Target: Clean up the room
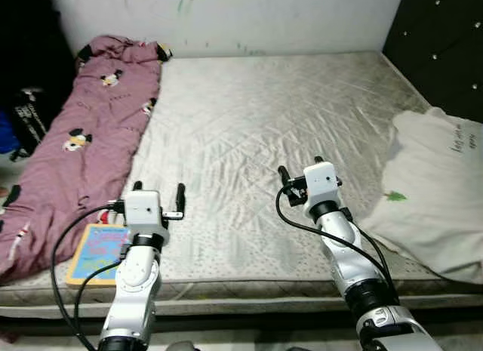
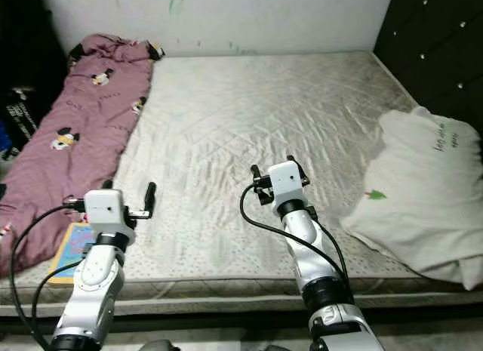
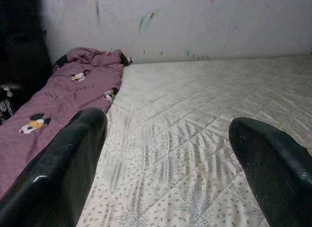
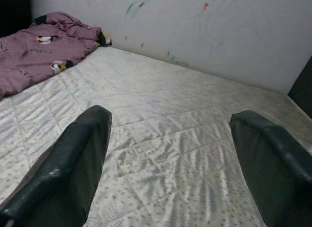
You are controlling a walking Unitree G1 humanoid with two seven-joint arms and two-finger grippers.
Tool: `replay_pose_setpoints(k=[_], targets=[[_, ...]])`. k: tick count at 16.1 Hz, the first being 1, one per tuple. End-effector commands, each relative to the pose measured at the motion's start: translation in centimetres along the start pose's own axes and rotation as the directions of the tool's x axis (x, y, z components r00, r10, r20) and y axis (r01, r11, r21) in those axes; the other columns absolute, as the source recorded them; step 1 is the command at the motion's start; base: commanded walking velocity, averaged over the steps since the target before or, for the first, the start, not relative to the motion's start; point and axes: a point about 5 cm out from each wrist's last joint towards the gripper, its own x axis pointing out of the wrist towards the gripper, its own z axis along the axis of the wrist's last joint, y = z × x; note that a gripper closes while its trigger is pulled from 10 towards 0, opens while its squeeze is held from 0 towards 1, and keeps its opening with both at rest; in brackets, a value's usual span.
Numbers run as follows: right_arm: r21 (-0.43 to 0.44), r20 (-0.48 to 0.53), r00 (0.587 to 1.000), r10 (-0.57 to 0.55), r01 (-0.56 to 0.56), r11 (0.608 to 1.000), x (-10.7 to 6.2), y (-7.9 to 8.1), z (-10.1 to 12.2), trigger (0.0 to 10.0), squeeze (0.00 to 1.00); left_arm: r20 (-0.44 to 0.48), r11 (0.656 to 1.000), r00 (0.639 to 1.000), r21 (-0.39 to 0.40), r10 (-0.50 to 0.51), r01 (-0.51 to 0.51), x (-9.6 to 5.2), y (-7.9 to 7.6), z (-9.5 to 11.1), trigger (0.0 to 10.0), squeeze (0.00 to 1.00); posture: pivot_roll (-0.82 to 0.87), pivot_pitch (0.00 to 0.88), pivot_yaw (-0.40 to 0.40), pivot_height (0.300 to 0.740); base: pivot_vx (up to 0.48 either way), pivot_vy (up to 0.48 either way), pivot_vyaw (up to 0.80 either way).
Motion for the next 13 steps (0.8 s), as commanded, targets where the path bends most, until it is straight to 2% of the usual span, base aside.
replay_pose_setpoints(k=[1, 13], targets=[[-0.012, 0.012, 1.000, -0.007, 0.008, 1.000, 0.20, -0.41, 0.32, 10.0, 0.00, -0.004, 1.000, 1.000, 0.003, -0.004, 0.004, 0.09, -0.18, 0.05, 10.0, 0.00, 0.04, 0.000, 0.031, 0.740, 0.000, -0.435, 0.00], [-0.031, 0.013, 1.000, 0.004, -0.004, 1.000, 0.28, -0.43, 0.35, 10.0, 0.00, -0.001, 1.000, 1.000, -0.003, -0.003, 0.003, 0.10, -0.30, 0.01, 10.0, 0.00, 0.04, 0.000, 0.025, 0.740, 0.000, -0.422, 0.00]])
